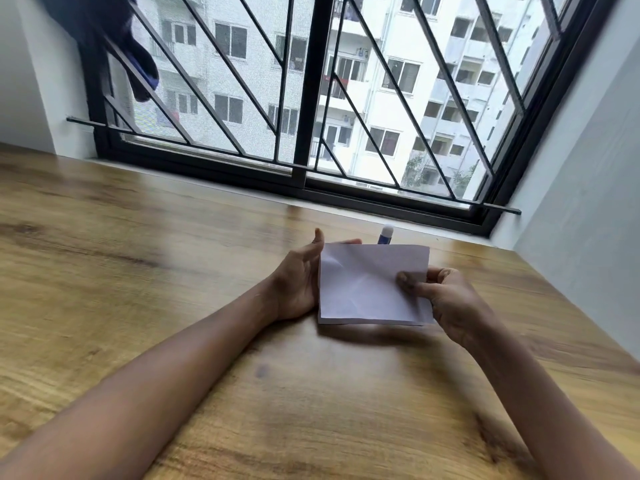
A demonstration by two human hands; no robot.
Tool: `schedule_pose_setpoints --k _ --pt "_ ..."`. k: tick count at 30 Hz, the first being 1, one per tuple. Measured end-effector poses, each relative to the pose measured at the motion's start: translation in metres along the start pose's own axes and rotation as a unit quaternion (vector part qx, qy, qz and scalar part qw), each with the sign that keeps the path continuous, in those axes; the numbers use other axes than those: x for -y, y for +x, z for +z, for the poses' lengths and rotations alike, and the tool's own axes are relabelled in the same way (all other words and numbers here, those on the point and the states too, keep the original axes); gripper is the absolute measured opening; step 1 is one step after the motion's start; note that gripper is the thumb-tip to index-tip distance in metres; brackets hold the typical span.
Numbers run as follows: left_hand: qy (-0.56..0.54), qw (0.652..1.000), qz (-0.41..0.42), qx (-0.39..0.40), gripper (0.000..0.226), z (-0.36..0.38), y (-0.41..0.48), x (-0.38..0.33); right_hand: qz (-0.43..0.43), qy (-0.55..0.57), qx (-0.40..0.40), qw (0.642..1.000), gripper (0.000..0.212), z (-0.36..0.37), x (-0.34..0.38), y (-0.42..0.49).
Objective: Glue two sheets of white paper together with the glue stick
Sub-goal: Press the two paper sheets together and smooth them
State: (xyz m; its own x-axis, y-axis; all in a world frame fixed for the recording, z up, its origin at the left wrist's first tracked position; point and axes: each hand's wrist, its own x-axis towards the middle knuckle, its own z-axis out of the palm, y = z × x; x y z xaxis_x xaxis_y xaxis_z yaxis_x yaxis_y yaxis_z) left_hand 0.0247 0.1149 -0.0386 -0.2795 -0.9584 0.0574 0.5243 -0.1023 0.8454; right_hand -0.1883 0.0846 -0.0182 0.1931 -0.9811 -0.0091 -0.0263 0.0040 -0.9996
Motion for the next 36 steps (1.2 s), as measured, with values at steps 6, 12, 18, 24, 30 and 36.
schedule_pose_setpoints --k 6,12,18,24,30,36 --pt "0.039 0.999 0.015 0.003 0.047 0.002 -0.003 0.0 -0.01 -0.034 -0.024 0.999 0.035 0.0 -0.001 0.001" --pt "0.037 0.999 0.02 -0.009 0.049 0.003 -0.003 0.001 -0.024 -0.045 -0.034 0.998 0.034 0.002 0.0 -0.001" --pt "0.012 1.0 0.021 -0.015 0.048 0.002 -0.002 0.001 -0.064 -0.077 -0.041 0.994 0.026 0.004 0.0 -0.005" --pt "0.0 0.999 0.028 -0.026 0.047 0.002 -0.001 0.001 -0.055 -0.113 -0.04 0.991 0.051 0.001 0.004 -0.006" --pt "-0.006 0.998 0.042 -0.055 0.05 0.0 0.0 0.001 -0.042 -0.134 -0.031 0.99 0.056 -0.006 0.005 -0.005" --pt "-0.003 0.997 0.054 -0.062 0.05 -0.002 0.001 0.001 -0.053 -0.152 -0.041 0.986 0.059 -0.009 0.0 -0.003"
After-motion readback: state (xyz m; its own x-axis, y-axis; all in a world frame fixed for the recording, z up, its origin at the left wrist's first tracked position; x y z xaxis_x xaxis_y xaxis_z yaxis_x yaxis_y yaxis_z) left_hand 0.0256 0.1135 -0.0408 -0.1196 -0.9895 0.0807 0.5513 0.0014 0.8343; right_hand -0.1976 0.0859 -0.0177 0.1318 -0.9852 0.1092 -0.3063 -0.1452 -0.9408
